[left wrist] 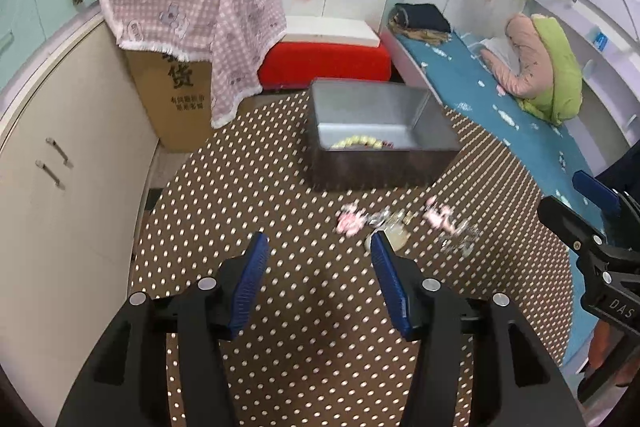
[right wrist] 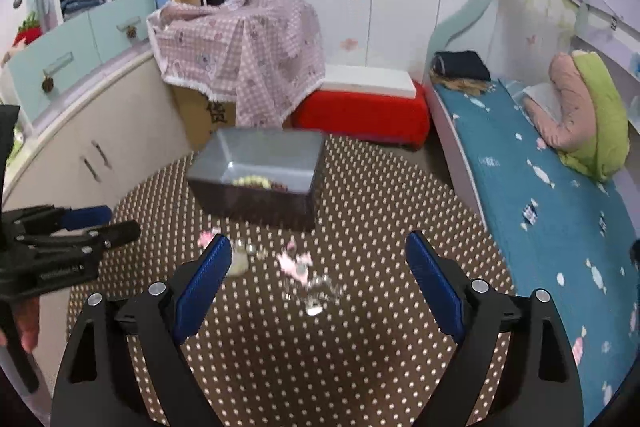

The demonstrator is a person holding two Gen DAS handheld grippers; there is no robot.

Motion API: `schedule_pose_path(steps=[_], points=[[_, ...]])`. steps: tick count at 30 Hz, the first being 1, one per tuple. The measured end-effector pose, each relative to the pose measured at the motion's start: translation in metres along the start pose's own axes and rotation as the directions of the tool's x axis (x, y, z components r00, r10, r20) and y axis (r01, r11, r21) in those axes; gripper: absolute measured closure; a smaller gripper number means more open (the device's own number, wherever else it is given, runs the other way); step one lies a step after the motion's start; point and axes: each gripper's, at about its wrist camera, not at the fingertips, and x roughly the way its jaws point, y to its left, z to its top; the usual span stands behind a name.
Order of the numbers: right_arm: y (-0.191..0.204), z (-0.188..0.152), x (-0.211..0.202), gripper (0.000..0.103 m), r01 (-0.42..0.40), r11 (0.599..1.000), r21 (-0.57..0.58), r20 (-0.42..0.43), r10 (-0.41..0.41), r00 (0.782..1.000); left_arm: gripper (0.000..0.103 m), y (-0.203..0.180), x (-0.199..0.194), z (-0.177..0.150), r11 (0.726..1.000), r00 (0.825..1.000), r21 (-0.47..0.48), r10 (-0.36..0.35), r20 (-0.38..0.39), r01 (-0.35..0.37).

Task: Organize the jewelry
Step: 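Lift both open grippers out of the box, then lower the right gripper onto the pale jade pendant and close it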

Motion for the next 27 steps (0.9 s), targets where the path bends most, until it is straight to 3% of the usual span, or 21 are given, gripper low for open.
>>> schedule_pose_path(steps=[7,11,19,24,27], points=[[0.023,-0.024,0.030,0.017,-0.049,0.998,-0.029,-0.082,0.047,0.996,0.051,0.020,0.022,-0.019,1.000,0.998,-0.019,0.015,-0.062,-0.016],[0.049,-0.028,0.052,0.017,-0.104,0.992,-0.068,-0.113,0.096,0.989,0.051,0.032,0.031,-0.025,0.999,0.997,-0.030,0.021,-0.079,-0.023],[0.080,-0.026,0.103,0.018,-0.130,0.987,-0.097,-0.192,0.109,0.975,0.051,0.056,0.045,-0.029,0.998,0.995,-0.055,0.010,-0.101,-0.016],[0.088,-0.028,0.134,0.031,-0.143,0.984,-0.104,-0.235,0.115,0.965,0.051,0.068,0.053,-0.029,0.997,0.994,-0.076,-0.011,-0.110,0.002],[0.093,-0.029,0.136,0.039,-0.134,0.980,-0.147,-0.198,0.103,0.975,0.051,0.072,0.057,-0.029,0.996,0.993,-0.084,-0.024,-0.113,0.014]])
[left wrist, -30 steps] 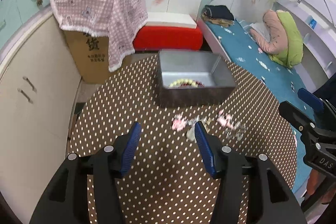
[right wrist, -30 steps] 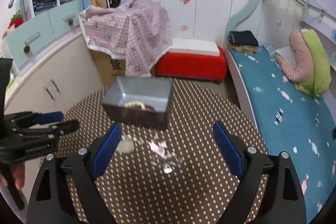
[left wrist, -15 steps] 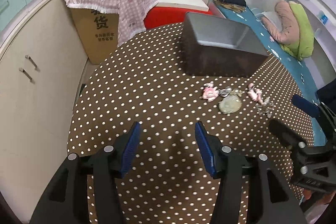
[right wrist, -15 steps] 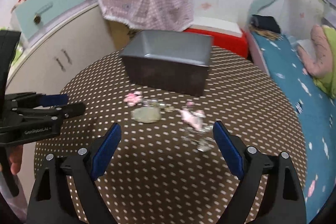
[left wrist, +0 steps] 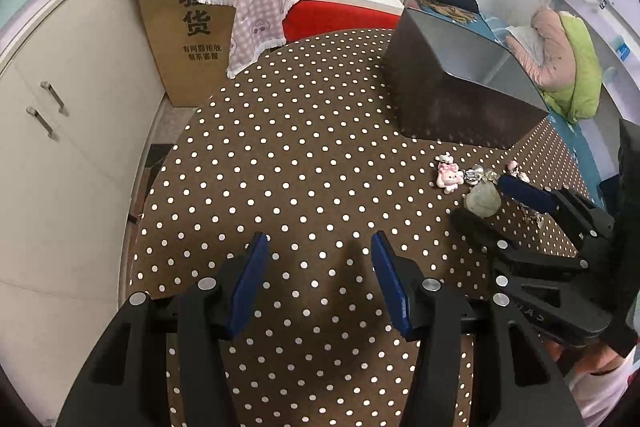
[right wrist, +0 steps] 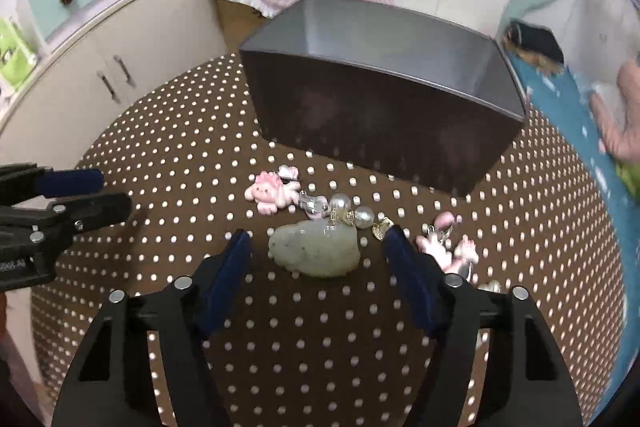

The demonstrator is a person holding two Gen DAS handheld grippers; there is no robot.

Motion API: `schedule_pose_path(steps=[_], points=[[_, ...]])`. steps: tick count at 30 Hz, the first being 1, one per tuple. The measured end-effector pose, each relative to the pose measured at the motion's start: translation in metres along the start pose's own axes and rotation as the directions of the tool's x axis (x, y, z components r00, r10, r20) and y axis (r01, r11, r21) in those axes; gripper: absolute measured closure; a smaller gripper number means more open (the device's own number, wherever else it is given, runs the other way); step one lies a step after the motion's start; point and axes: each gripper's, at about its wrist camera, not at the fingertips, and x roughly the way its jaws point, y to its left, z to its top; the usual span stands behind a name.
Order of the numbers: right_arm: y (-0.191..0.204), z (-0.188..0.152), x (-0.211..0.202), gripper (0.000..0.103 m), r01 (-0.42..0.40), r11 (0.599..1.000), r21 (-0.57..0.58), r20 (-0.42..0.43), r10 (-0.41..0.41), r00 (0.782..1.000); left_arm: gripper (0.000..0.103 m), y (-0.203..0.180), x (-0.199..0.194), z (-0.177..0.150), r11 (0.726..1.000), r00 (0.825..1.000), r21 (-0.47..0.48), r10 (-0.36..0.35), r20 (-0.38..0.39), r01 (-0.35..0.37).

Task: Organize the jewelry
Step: 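Lower the right gripper onto the pale jade pendant and close it, then grasp the silver heart chain with the left gripper while the right holds the jade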

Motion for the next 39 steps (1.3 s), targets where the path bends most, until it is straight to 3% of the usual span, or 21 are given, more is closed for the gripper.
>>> schedule_pose_path(steps=[3,15,22,32,39], points=[[-0.002,-0.003,0.000,0.060,-0.016,1.000,0.008,0.044,0.016,0.999,0.051,-0.002,0.005,0.002,1.000,1.000,0.016,-0.015,-0.012,0.015],[-0.017,-0.021,-0.017,0.060,-0.035,0.998,0.053,0.037,0.033,0.999,0.051,-0.022,0.009,0.004,0.997,0.999,0.066,-0.034,-0.019,0.035],[-0.039,-0.024,-0.049,0.060,-0.017,0.995,0.094,0.098,0.007,0.995,0.051,-0.042,0.008,0.004,0.994,0.998,0.097,-0.051,-0.028,0.054],[-0.112,-0.033,-0.072,0.060,0.053,0.972,0.231,0.117,-0.082,0.990,0.051,-0.089,0.013,0.007,0.982,0.994,0.159,-0.091,-0.066,0.100],[-0.170,-0.054,-0.082,0.060,0.132,0.941,0.313,0.100,-0.171,0.980,0.051,-0.146,0.022,0.006,0.951,0.977,0.247,-0.154,-0.144,0.186]])
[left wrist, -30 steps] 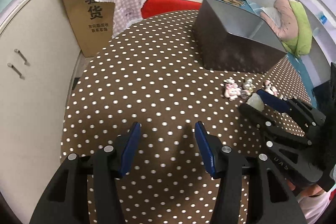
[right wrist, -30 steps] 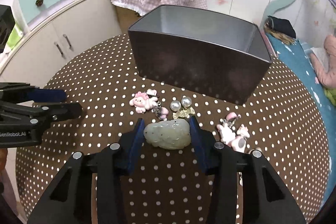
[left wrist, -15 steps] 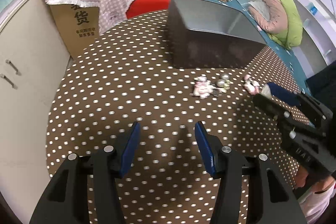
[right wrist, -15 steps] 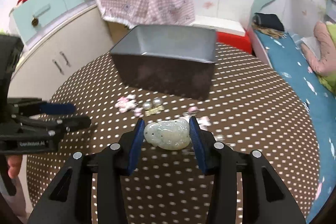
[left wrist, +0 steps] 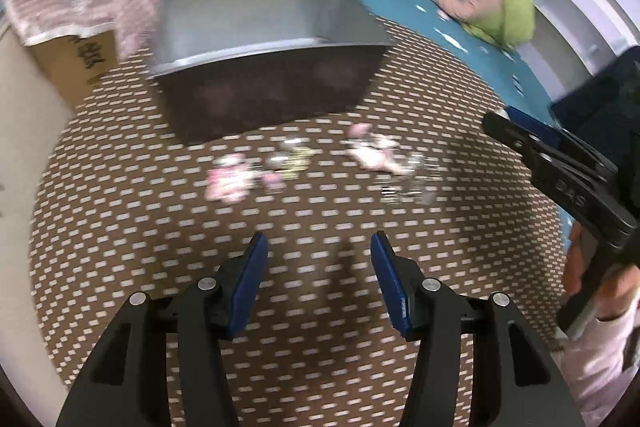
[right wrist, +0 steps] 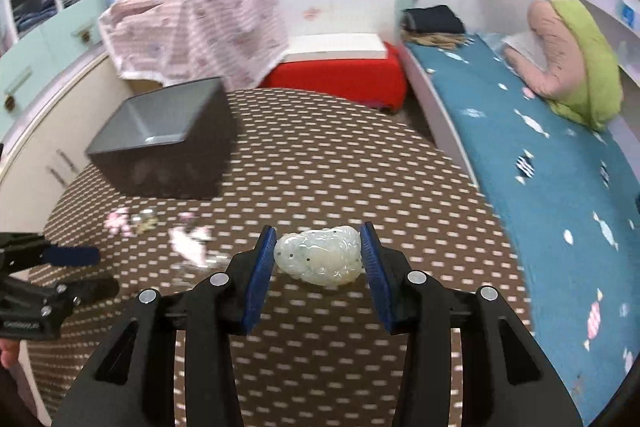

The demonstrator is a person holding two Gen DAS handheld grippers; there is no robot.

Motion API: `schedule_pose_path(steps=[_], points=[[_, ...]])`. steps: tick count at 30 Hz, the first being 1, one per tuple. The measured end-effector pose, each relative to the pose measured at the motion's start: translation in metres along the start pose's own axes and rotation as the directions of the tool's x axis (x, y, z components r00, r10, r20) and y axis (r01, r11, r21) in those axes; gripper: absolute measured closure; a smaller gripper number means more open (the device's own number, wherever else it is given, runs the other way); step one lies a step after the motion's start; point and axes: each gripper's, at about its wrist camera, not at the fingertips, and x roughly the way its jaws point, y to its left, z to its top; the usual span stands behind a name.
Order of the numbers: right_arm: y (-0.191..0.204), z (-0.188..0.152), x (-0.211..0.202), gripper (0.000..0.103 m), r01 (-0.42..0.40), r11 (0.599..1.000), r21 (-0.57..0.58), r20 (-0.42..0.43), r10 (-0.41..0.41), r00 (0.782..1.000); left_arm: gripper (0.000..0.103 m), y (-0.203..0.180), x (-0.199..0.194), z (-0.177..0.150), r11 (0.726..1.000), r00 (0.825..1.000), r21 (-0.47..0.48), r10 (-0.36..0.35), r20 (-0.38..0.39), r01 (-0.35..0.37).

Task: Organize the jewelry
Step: 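Grasp the silver heart chain with the left gripper while the right holds the jade, then carry the chain and jade pendant into the grey box and open both grippers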

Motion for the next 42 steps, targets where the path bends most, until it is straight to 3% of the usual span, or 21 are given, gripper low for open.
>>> schedule_pose_path(steps=[7,13,16,19,20,22,26,30,32,34,42], points=[[-0.047,-0.005,0.007,0.060,0.022,0.999,0.031,-0.013,-0.022,1.000,0.051,-0.043,0.025,0.019,1.000,0.999,-0.016,0.013,-0.052,-0.014],[-0.064,-0.002,0.013,0.060,-0.011,1.000,0.007,0.004,0.011,1.000,0.051,-0.058,0.041,0.034,0.991,0.997,-0.116,0.061,-0.054,-0.067],[-0.066,0.002,0.011,0.060,-0.029,0.999,-0.013,0.030,0.030,0.999,0.049,-0.071,0.046,0.036,0.982,0.993,-0.145,0.115,-0.037,-0.120],[-0.065,0.006,0.010,0.060,-0.054,0.998,-0.023,0.050,0.055,0.997,0.050,-0.090,0.053,0.035,0.973,0.978,-0.102,0.206,-0.023,-0.207],[-0.064,0.007,0.010,0.060,-0.062,0.998,-0.025,0.056,0.063,0.996,0.052,-0.095,0.055,0.033,0.969,0.972,-0.080,0.236,-0.004,-0.236],[-0.063,0.008,0.010,0.060,-0.074,0.997,-0.032,0.065,0.076,0.995,0.085,-0.100,0.055,0.031,0.967,0.967,-0.031,0.254,0.037,-0.253],[-0.060,0.007,0.011,0.060,-0.091,0.995,-0.034,0.065,0.093,0.994,0.097,-0.091,0.051,0.034,0.971,0.971,-0.044,0.236,0.035,-0.234],[-0.059,0.006,0.012,0.060,-0.092,0.995,-0.036,0.063,0.095,0.993,0.099,-0.078,0.046,0.028,0.981,0.982,-0.048,0.188,0.009,-0.188],[-0.056,0.005,0.011,0.060,-0.089,0.995,-0.038,0.061,0.091,0.994,0.099,-0.071,0.041,0.020,0.979,0.980,-0.031,0.199,0.003,-0.199],[-0.053,0.004,0.010,0.060,-0.087,0.995,-0.038,0.060,0.089,0.994,0.099,-0.068,0.035,0.015,0.974,0.974,-0.011,0.225,0.015,-0.225],[-0.042,0.006,-0.001,0.060,-0.068,0.997,-0.047,0.060,0.070,0.996,0.099,-0.050,-0.004,0.009,0.978,0.973,-0.042,0.209,0.098,-0.206]])
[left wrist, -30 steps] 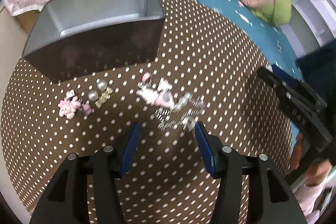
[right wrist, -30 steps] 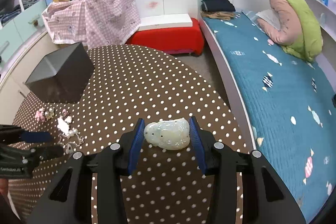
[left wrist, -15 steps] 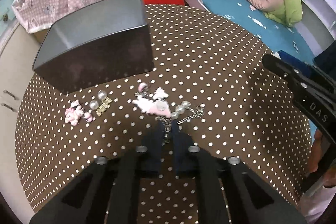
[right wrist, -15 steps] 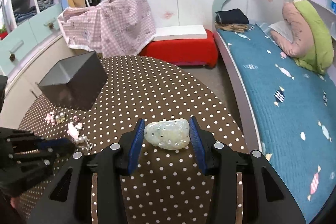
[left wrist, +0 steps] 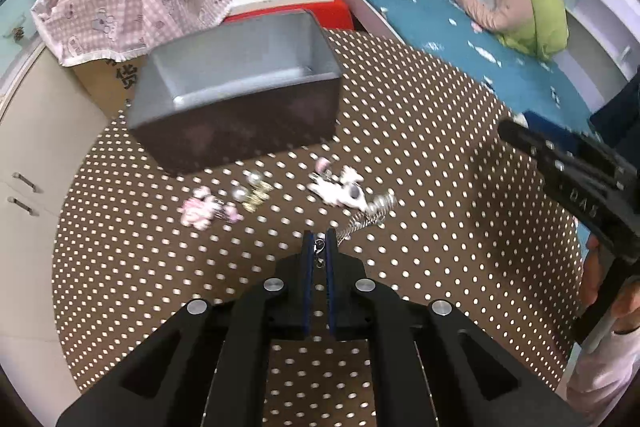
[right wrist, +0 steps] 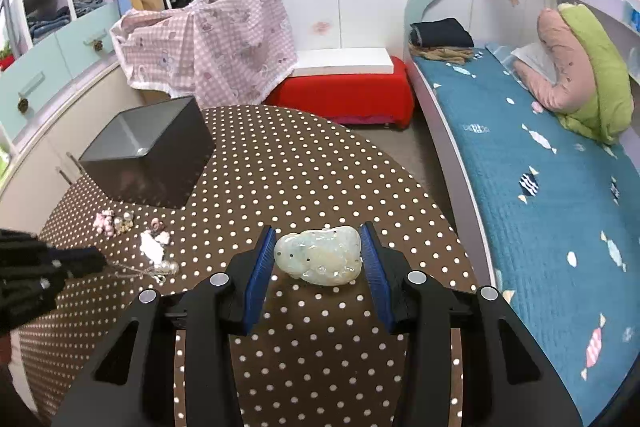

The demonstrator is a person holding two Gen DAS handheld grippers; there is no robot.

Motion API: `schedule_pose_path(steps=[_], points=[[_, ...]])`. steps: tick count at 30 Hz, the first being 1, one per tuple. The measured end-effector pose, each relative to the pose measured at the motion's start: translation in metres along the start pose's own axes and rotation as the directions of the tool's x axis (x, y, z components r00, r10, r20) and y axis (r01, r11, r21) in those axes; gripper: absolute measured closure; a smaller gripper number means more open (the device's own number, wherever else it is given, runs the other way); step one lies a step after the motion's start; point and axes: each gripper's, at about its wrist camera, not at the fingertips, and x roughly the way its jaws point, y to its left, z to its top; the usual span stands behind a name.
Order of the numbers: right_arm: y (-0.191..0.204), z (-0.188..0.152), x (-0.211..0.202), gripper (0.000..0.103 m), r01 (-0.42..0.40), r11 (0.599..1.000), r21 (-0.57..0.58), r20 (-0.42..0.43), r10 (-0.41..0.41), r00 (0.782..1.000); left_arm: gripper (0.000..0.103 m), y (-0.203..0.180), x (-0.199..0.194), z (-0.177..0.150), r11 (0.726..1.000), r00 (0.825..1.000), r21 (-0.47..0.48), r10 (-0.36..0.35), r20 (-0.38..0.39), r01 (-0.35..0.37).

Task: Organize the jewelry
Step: 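Carry the chain and jade pendant into the grey box and open both grippers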

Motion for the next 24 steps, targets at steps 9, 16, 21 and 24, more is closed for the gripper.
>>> schedule_pose_path(steps=[9,16,21,24], points=[[0.028,0.015,-0.018,0.060,-0.006,0.999,-0.036,0.023,0.006,1.000,0.099,0.041,-0.039,0.012,0.999,0.994,-0.038,0.025,0.109,-0.021],[0.062,0.036,-0.030,0.060,-0.030,0.997,-0.071,0.051,0.033,0.998,0.099,0.060,-0.059,0.030,0.998,0.983,-0.054,0.038,0.179,-0.028],[0.087,0.054,-0.037,0.060,-0.043,0.995,-0.095,0.072,0.050,0.996,0.099,0.069,-0.074,0.039,0.998,0.971,-0.059,0.049,0.232,-0.036],[0.098,0.065,-0.040,0.060,-0.054,0.993,-0.106,0.086,0.063,0.994,0.099,0.076,-0.083,0.048,0.997,0.963,-0.067,0.060,0.265,-0.043]])
